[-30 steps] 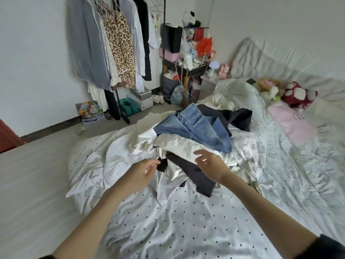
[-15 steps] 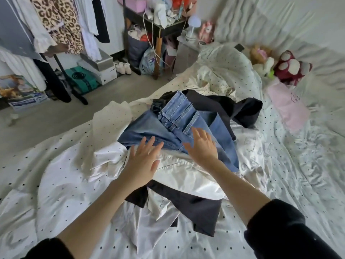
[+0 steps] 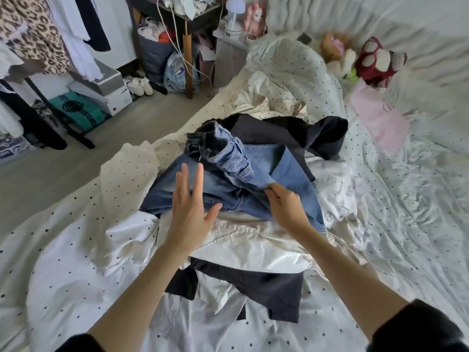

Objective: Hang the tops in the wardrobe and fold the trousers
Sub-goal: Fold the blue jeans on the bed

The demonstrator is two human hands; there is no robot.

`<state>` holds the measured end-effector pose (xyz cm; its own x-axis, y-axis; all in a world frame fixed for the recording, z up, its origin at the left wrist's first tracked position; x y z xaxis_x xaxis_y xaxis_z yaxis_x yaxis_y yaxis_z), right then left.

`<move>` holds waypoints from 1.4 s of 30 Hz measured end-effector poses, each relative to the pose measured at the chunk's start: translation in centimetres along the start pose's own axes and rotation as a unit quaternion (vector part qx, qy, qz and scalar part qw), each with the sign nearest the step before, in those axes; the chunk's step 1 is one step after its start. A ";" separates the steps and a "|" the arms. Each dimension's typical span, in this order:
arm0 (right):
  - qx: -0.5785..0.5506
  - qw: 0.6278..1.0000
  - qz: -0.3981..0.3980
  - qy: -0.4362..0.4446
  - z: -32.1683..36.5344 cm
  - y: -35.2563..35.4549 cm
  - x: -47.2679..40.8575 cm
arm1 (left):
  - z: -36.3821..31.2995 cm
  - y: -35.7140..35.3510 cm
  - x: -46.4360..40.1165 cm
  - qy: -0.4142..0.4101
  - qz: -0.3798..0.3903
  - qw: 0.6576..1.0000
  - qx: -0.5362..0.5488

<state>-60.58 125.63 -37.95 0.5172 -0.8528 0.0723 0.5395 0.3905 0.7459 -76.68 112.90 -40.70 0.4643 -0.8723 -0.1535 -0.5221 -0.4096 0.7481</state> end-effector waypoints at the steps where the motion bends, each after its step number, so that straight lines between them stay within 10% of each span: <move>1: -0.031 0.999 0.012 -0.005 0.2 0.7 1.0 | -0.7 0.6 -0.5 -0.025 -0.019 0.999 -0.017; 15: -0.191 0.981 0.040 -0.012 1.2 10.6 11.1 | -15.0 4.9 -0.3 -0.230 -0.082 0.969 -0.047; 19: -0.134 0.985 -0.092 0.059 4.0 13.6 11.6 | -20.2 7.1 -0.2 -0.264 -0.084 0.960 -0.028; 36: -0.153 0.964 -0.218 0.000 3.0 24.2 16.3 | -15.6 9.1 6.5 -0.051 0.090 0.956 -0.273; 42: -0.105 0.985 -0.128 0.039 2.3 24.5 17.7 | -13.8 6.2 8.6 -0.027 0.090 0.963 -0.252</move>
<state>-39.70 119.31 -16.87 0.3915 -0.9068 -0.1563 0.7800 0.2369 0.5792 -66.08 106.57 -28.44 0.3546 -0.9349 -0.0152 -0.1699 -0.0804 0.9822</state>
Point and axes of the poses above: each hand's wrist, its own x-axis away from the middle knuckle, its own y-axis out of the back of the hand, z = x × y, the point moved 3 cm from there along -x, towards the middle knuckle, and after that the axes turned 3 degrees about -x, right-handed, at the moved point
